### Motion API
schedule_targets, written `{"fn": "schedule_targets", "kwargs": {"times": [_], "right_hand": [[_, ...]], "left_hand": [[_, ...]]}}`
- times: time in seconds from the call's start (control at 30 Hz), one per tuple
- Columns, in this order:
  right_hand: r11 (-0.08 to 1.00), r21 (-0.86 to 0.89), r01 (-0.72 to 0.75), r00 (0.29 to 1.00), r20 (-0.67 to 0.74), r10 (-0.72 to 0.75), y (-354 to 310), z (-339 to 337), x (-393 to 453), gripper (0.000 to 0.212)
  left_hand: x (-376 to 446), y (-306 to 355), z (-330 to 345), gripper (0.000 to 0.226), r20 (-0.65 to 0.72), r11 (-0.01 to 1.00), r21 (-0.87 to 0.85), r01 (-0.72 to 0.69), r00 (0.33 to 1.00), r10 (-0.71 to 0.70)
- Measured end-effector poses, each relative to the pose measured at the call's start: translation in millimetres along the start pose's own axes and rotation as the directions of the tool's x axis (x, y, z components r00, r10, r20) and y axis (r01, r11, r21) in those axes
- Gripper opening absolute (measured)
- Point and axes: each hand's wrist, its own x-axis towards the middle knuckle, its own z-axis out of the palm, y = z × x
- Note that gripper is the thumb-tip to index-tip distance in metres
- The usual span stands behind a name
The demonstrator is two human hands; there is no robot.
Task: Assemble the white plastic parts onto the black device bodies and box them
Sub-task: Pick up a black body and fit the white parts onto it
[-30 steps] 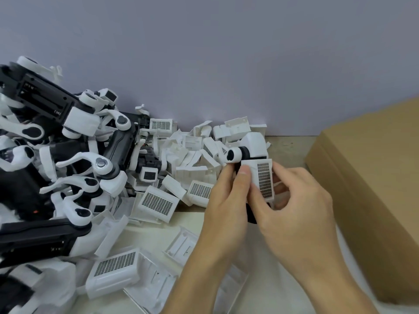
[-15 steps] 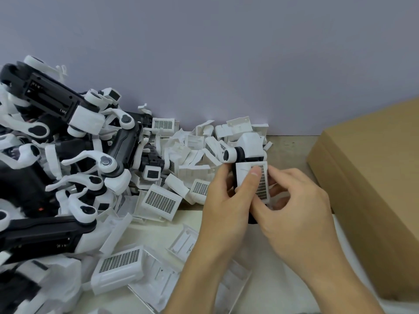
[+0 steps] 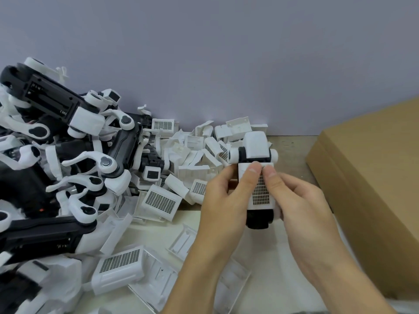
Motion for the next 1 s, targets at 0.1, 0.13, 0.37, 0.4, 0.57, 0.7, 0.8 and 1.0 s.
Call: {"fn": "schedule_targets", "kwargs": {"times": [0.1, 0.13, 0.37, 0.4, 0.57, 0.7, 0.8, 1.0], "right_hand": [[0.997, 0.069, -0.033, 0.999, -0.04, 0.036, 1.5, -0.1, 0.6, 0.042], [0.997, 0.067, -0.031, 0.998, -0.051, 0.035, 1.4, -0.3, 0.6, 0.044], [0.999, 0.046, 0.007, 0.993, -0.117, -0.002, 3.3, -1.1, 1.5, 0.03], [0.998, 0.054, 0.011, 0.993, -0.121, -0.004, 3.5, 0.3, 1.1, 0.032], [0.993, 0.098, 0.064, 0.979, -0.2, -0.044, 3.9, 0.6, 2.2, 0.044], [0.988, 0.128, 0.091, 0.99, -0.121, -0.075, -0.5, -3.7, 2.1, 0.031], [0.988, -0.006, 0.156, 0.981, -0.12, -0.155, -0.5, -2.0, 1.3, 0.015], [0.979, -0.007, 0.203, 0.965, -0.17, -0.201, -1.1, 1.6, 0.9, 0.012]], "left_hand": [[-0.7, 1.1, 3.1, 0.034, -0.017, 0.999, 0.037, -0.028, 0.999, 0.029], [-0.9, 1.0, 3.8, 0.034, -0.018, 0.997, 0.056, -0.05, 0.999, 0.051], [-0.7, 1.9, 7.1, 0.029, -0.042, 0.98, 0.147, -0.134, 0.989, 0.141], [-0.6, 2.6, 7.1, 0.031, -0.04, 0.984, 0.125, -0.126, 0.99, 0.132], [-0.1, 1.1, 4.7, 0.041, 0.016, 0.994, 0.095, -0.058, 0.998, 0.057], [0.1, -1.2, 3.1, 0.025, -0.018, 0.979, 0.185, -0.083, 0.996, 0.088], [0.3, -2.2, 1.3, 0.023, -0.046, 0.956, 0.271, -0.11, 0.991, 0.127], [-0.1, 2.6, 3.6, 0.034, -0.029, 0.968, 0.234, -0.087, 0.995, 0.096]]}}
